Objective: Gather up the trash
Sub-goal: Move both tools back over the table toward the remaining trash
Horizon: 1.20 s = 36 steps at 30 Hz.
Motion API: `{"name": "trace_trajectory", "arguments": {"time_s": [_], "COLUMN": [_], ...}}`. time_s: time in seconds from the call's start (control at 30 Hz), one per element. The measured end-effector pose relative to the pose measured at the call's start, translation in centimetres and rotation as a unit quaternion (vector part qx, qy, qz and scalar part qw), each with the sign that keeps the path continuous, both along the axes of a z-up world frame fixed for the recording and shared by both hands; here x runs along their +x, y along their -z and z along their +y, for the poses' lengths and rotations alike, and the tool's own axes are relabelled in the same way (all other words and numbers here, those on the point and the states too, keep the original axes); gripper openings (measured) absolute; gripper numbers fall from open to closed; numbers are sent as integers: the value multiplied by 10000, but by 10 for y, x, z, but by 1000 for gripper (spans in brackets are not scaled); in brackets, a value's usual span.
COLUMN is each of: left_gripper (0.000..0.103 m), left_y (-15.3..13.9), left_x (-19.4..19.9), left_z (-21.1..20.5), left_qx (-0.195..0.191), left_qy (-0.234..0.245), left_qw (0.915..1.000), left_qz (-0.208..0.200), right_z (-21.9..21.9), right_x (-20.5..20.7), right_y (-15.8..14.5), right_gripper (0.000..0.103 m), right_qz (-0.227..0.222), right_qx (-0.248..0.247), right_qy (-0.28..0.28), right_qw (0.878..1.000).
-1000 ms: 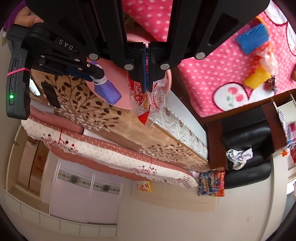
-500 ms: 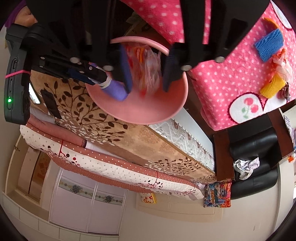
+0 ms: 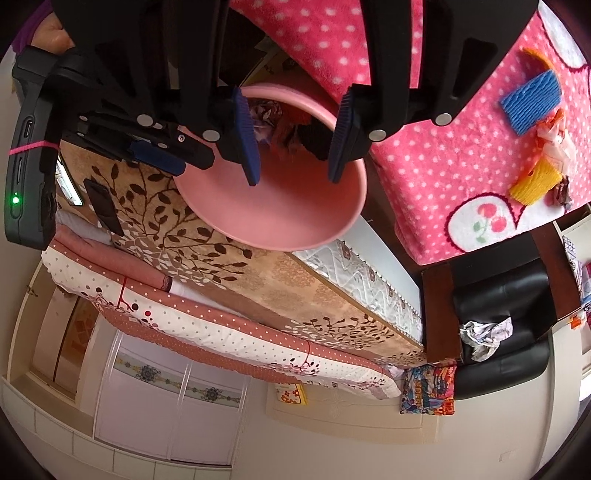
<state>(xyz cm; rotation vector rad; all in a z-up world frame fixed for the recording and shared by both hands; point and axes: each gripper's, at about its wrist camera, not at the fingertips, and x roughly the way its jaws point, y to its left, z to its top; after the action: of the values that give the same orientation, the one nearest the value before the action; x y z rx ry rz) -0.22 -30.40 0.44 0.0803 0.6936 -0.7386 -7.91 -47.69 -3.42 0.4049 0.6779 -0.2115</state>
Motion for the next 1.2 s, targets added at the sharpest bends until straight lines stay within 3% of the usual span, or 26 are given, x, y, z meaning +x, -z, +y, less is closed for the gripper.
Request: {"name": "trace_trajectory", "arguments": {"time_s": [0.3,0.7,0.97,1.2], "left_gripper": [38,38,38,38], "left_y": [-5,-2,1,-4], "left_x": [-5,-5,12,49], "left_z": [36,108,170,224], "left_qx": [24,126,153,230], "left_qy": [-285,-825,-1395,-1958], "left_qw": [9996,9964,9901,9802], "left_qz": [-65,-117,-47,-162], "right_z": [36,110,159,198], "right_x": [3,27,56,88], "right_y": [-10,-16,-12,-6], "right_gripper": [46,46,46,45], "right_qz": [-118,-137,-74,28], "right_qx": [-57,-155,-176,-229], "right_qy": [-303,-1134,-1672,-2150], "right_qw": [9995,9933,9857,9763]}}
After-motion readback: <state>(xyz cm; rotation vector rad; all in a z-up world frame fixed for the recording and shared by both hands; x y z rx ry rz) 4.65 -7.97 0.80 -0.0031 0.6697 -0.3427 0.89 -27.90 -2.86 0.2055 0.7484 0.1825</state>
